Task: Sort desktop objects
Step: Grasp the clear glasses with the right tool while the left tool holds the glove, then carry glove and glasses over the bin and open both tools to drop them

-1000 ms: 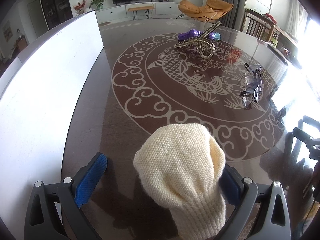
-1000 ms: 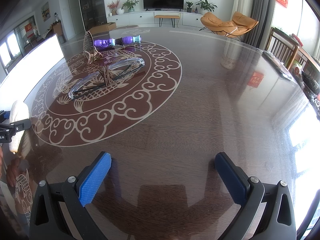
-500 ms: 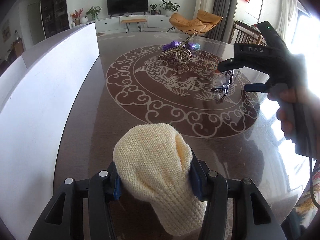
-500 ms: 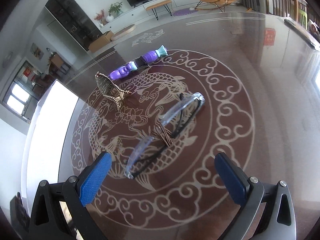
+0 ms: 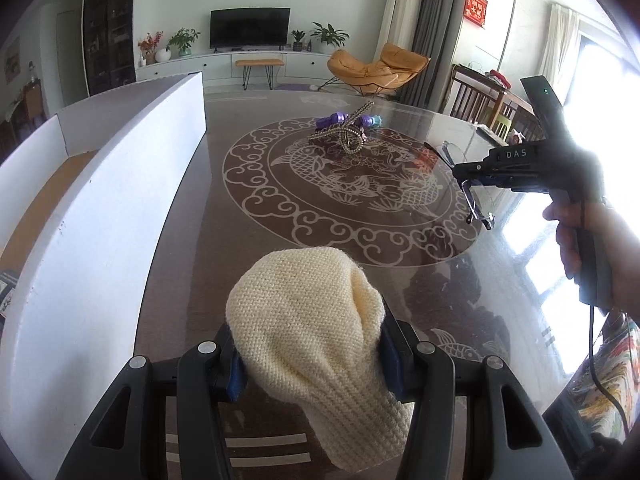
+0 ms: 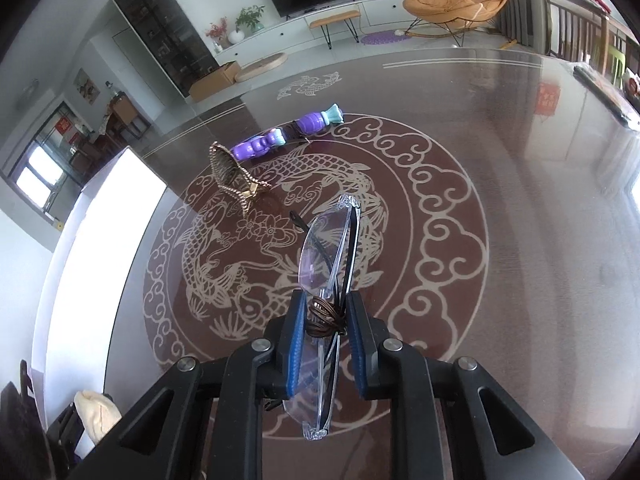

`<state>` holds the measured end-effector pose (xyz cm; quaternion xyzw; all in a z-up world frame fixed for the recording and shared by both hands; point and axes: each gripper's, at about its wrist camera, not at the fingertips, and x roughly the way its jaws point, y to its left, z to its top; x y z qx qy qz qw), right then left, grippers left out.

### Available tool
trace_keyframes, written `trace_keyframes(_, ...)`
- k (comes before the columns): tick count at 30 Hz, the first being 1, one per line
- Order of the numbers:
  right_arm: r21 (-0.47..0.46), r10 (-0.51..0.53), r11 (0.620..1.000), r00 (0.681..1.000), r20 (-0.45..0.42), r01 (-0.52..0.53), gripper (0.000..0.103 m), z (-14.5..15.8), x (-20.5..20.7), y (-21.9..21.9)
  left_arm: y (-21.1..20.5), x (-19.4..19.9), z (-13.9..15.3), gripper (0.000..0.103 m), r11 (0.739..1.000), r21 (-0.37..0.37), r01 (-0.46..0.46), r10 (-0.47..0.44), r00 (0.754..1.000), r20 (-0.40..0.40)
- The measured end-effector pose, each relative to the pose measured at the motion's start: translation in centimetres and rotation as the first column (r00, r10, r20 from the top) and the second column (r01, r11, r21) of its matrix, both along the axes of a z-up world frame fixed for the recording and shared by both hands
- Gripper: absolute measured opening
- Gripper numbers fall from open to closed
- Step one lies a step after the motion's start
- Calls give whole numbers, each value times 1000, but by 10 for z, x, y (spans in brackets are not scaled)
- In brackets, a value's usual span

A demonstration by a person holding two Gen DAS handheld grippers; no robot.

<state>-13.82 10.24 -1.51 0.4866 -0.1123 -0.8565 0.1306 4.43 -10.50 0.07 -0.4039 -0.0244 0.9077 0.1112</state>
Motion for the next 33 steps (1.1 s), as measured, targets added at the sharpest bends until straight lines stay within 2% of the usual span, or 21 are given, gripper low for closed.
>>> trace_keyframes(4, 3, 96, 995, 994, -55, -96, 21, 38, 23, -17, -17, 12, 40, 52, 995, 104, 3, 2, 999, -45)
trace_keyframes(7, -24, 200, 979, 973, -112, -204, 21, 75, 36, -59, -51, 21, 72, 52, 987, 159, -35, 48, 996, -79)
trace_keyframes(11, -58, 369, 920, 908, -197, -387, 21, 119, 53, -151, -125, 32, 104, 52, 971, 160, -175, 193, 975, -108)
trace_keyframes(14, -87, 471, 861, 851, -233, -501, 21, 135, 61, -230, -184, 32, 105, 52, 942, 112, -316, 326, 941, -89)
trace_keyframes(16, -74, 532, 824, 811, -243, -562, 21, 134, 68, -283, -216, 30, 93, 52, 918, 82, -387, 392, 919, -47)
trace_keyframes(19, -49, 596, 786, 777, -204, -616, 21, 115, 68, -349, -249, 26, 65, 52, 890, 60, -453, 451, 892, 42)
trace_keyframes(22, 32, 637, 767, 755, -159, -640, 22, 82, 73, -390, -256, 24, 43, 53, 886, 43, -462, 456, 884, 102)
trace_keyframes(24, 64, 662, 749, 741, -111, -660, 24, 61, 80, -407, -253, 20, 33, 58, 880, 12, -476, 470, 873, 128)
trace_keyframes(25, 85, 673, 739, 735, -78, -668, 37, 51, 82, -414, -252, 18, 29, 69, 872, -4, -490, 486, 864, 136)
trace_keyframes(26, 106, 677, 735, 734, -52, -670, 65, 42, 85, -416, -251, 16, 26, 78, 864, -21, -504, 502, 854, 138)
trace_keyframes(27, 117, 680, 731, 732, -47, -672, 77, 37, 88, -416, -250, 15, 23, 79, 857, -39, -515, 515, 847, 135)
trace_keyframes(30, 120, 667, 745, 734, -131, -656, 82, 47, 98, -392, -248, 18, 28, 82, 844, -23, -536, 536, 839, 97)
trace_keyframes(33, 123, 621, 782, 747, -236, -611, 94, 69, 105, -357, -247, 22, 34, 85, 836, -1, -548, 547, 835, 62)
